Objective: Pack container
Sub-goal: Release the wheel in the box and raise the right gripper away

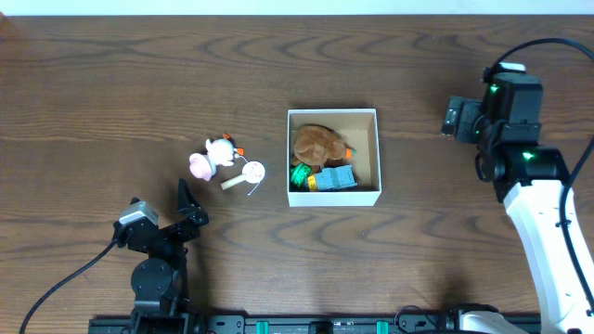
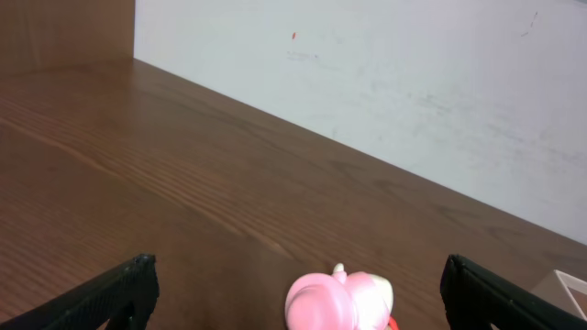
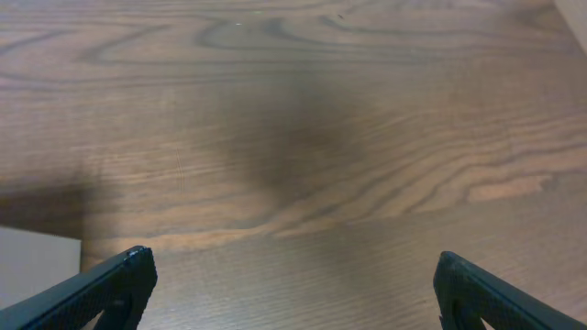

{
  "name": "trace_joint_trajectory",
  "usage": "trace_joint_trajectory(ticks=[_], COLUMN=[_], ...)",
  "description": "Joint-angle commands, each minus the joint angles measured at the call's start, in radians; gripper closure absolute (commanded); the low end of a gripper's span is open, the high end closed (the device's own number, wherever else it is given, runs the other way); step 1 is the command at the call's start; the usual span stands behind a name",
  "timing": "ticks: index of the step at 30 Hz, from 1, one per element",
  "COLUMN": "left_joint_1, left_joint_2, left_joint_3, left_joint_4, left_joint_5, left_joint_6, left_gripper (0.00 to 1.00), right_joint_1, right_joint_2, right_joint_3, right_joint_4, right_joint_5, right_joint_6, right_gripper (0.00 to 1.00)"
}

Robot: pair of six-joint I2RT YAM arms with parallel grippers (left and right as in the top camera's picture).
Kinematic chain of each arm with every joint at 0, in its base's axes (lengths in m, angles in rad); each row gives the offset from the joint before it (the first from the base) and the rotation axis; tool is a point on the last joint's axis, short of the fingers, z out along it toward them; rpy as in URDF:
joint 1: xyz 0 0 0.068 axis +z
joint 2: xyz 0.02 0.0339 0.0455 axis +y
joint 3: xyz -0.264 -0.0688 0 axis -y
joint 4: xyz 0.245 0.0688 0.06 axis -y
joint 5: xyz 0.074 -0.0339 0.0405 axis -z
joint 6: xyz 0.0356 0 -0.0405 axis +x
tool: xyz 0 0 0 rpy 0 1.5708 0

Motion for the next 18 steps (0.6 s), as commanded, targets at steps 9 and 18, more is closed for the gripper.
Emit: trace_joint_trajectory(ticks=[9, 18], left_joint_1=[0.005, 0.005], left_joint_2=[-0.006, -0.006], left_joint_3=[-0.029, -0.029], left_joint_4=[-0.018, -0.018], left_joint_5=[-0.004, -0.004], left_joint_6=[0.020, 0.020], left_gripper=[0.02, 0.02], right_joint_1=[-0.021, -0.013], right_joint_2=[0.009, 0.018], right_joint_3=[0.005, 0.004], right_joint_4=[-0.003, -0.029], right_joint_5=[-0.037, -0.041], right_joint_6=[0.013, 0.013], right_gripper=[0.01, 0.01])
